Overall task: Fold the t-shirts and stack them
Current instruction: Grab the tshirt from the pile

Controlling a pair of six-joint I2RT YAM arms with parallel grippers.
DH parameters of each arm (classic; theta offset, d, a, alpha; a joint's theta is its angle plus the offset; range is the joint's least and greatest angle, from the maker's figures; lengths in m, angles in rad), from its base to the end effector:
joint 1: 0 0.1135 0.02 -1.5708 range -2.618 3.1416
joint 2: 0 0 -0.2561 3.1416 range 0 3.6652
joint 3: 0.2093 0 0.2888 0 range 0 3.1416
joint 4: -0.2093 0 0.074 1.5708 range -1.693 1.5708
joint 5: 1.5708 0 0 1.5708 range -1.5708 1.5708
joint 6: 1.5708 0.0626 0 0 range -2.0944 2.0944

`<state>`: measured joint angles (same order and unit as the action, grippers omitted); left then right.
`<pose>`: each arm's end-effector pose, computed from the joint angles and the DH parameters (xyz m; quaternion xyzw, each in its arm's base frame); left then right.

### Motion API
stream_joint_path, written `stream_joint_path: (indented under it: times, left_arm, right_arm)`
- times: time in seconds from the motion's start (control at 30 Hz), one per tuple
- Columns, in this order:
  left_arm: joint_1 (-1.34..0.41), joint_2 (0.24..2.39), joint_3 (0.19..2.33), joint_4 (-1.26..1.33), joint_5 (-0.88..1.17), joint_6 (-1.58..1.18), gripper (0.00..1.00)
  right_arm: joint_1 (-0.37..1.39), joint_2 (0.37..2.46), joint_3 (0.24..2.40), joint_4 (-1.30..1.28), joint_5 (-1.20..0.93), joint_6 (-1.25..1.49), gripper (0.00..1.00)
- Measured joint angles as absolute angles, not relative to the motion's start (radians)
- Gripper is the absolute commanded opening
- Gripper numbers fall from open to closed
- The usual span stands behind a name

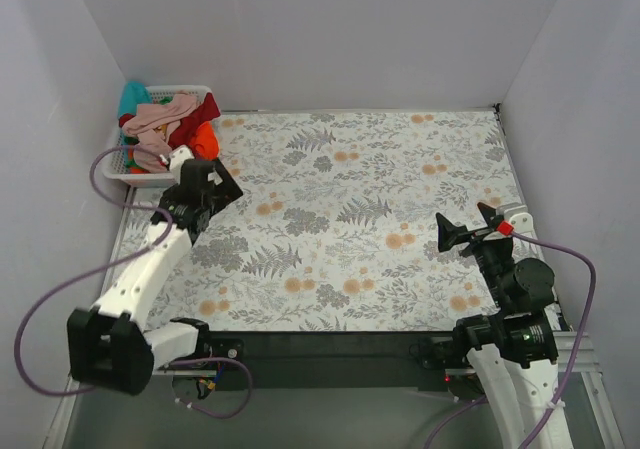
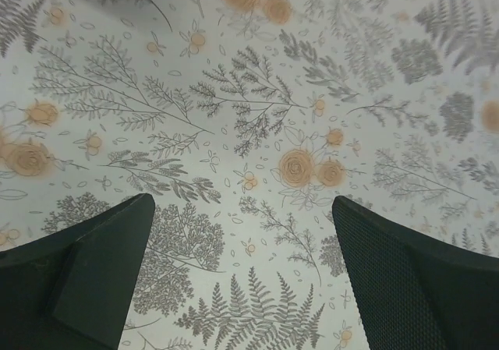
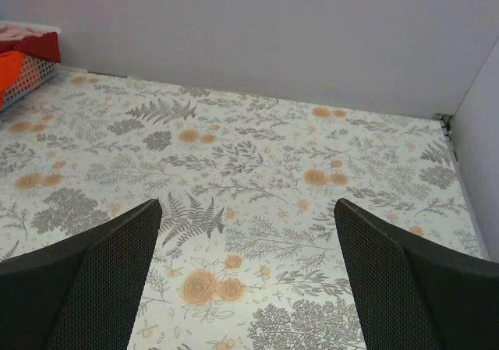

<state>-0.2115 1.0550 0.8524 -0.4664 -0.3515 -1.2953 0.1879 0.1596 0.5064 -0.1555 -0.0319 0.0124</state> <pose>0.2848 -0.0391 0.2559 -0.5223 0.7199 -0.1788 0.4206 0.1436 0.0293 0.3326 -0.0680 0.6327 0.0872 0.7664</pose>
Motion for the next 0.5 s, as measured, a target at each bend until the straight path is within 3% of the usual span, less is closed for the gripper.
stream_joint_path:
  times: [0.17, 0.5]
  left_arm:
    - [-0.141, 1.406, 1.034, -0.493, -0.308, -1.337, 0.98]
    - [0.117, 1.645, 1.315, -0.447, -0.39, -1.369, 0.98]
  right_arm:
    - [0.206, 0.166, 0.471, -0.162, -0.05, 0.027, 0.98]
    - [0.228, 0.157, 0.451, -0.153, -0.065, 0.031, 0.98]
